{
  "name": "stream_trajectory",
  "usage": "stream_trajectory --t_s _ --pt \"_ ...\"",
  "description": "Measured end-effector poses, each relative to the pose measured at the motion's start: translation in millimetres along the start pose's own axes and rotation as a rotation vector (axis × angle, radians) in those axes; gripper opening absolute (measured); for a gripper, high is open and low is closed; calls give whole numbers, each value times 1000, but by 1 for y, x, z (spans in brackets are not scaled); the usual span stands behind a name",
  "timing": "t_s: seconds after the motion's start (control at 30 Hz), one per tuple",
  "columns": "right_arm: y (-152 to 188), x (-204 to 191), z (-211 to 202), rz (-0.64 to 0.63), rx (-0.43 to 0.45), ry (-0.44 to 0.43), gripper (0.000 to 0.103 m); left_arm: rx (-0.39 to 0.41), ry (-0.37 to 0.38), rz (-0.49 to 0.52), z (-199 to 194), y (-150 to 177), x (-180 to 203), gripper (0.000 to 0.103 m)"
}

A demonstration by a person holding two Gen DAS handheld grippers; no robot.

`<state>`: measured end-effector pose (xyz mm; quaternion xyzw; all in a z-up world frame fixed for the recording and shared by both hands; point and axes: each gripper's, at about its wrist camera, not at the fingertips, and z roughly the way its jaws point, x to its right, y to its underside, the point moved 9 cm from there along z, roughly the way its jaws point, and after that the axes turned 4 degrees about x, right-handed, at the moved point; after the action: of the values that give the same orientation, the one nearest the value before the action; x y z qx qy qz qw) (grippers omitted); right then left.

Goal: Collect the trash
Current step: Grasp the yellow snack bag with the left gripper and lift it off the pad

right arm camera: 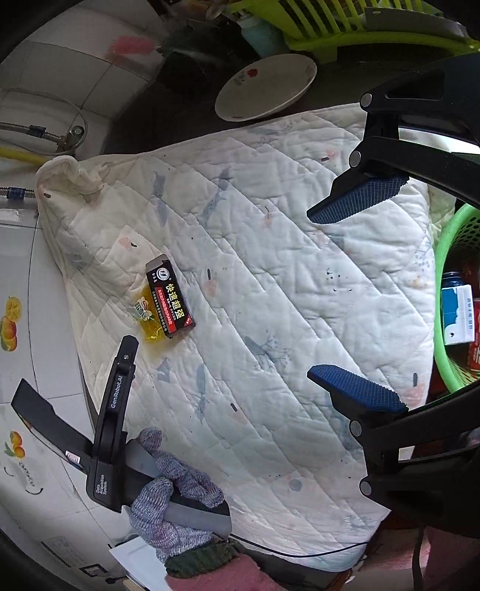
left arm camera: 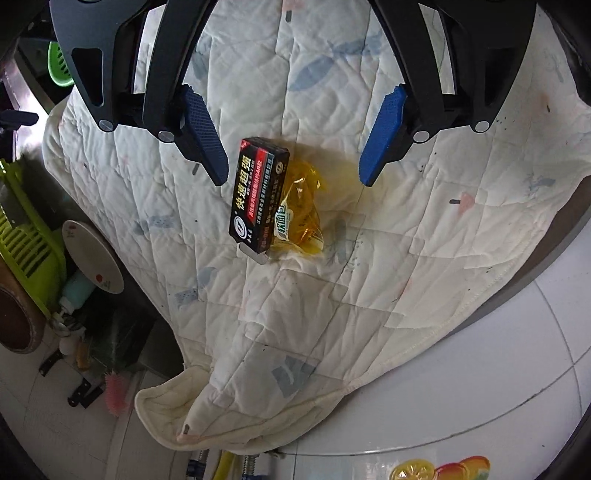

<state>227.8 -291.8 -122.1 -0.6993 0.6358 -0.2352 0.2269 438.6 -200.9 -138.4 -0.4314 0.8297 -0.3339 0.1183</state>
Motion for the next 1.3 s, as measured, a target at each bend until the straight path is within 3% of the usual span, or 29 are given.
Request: stream_trajectory --t_s 0.33,0.5,0.6,0.77,1.3 --pt "-21 2 23 47 -22 17 76 -67 49 -62 61 -6 -17 62" --pt "-25 2 32 58 -32 26 76 -91 92 -85 76 -4 -17 38" --pt "-30 4 39 75 -35 28 76 -65 94 -76 71 -3 -18 29" --pt "-45 3 52 105 -31 24 76 -18 58 -50 50 -5 -35 23" --pt "-101 -26 114 132 -62 -42 73 67 -84 -106 -29 2 -138 21"
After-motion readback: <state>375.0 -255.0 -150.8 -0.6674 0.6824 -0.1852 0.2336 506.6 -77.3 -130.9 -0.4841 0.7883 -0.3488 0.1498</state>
